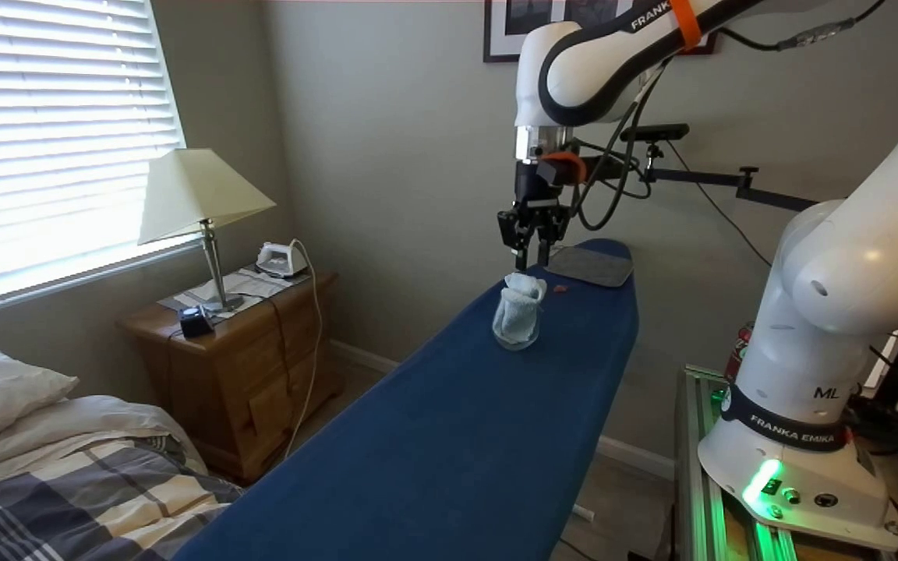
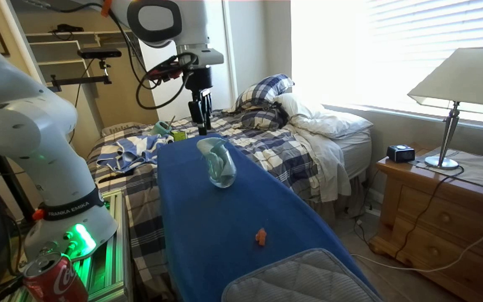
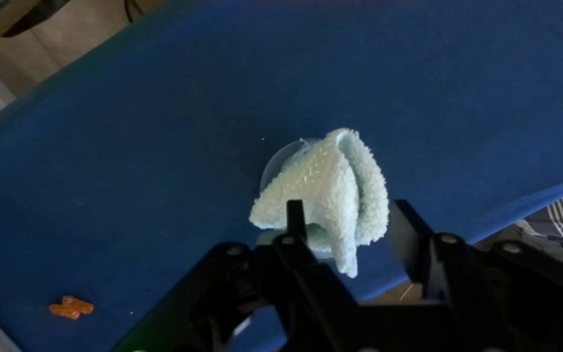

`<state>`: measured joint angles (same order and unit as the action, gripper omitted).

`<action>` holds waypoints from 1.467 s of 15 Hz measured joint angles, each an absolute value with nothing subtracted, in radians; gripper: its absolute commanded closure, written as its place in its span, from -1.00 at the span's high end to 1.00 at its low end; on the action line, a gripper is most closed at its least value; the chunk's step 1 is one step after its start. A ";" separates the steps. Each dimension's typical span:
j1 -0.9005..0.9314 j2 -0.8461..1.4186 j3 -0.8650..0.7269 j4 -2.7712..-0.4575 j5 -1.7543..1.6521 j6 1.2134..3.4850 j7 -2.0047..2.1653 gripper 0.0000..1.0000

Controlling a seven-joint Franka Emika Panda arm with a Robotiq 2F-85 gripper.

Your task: Put the small blue towel inside the glass cup

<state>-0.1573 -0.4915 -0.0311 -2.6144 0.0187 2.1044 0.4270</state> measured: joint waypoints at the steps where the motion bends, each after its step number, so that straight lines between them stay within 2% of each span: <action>1: -0.157 -0.494 -0.028 -2.615 0.019 2.090 0.427 -0.80; 3: -0.157 -0.493 -0.024 -2.616 0.019 2.077 0.427 -0.98; 4: -0.157 -0.491 -0.024 -2.617 0.018 2.074 0.427 -1.00; 12: -0.169 -0.424 -0.024 -2.621 -0.006 2.094 0.427 -1.00; 22: -0.186 -0.308 -0.030 -2.621 -0.063 2.286 0.405 -1.00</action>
<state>-0.1858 -0.3082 -0.0301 -2.6206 -0.0634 2.2859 0.4053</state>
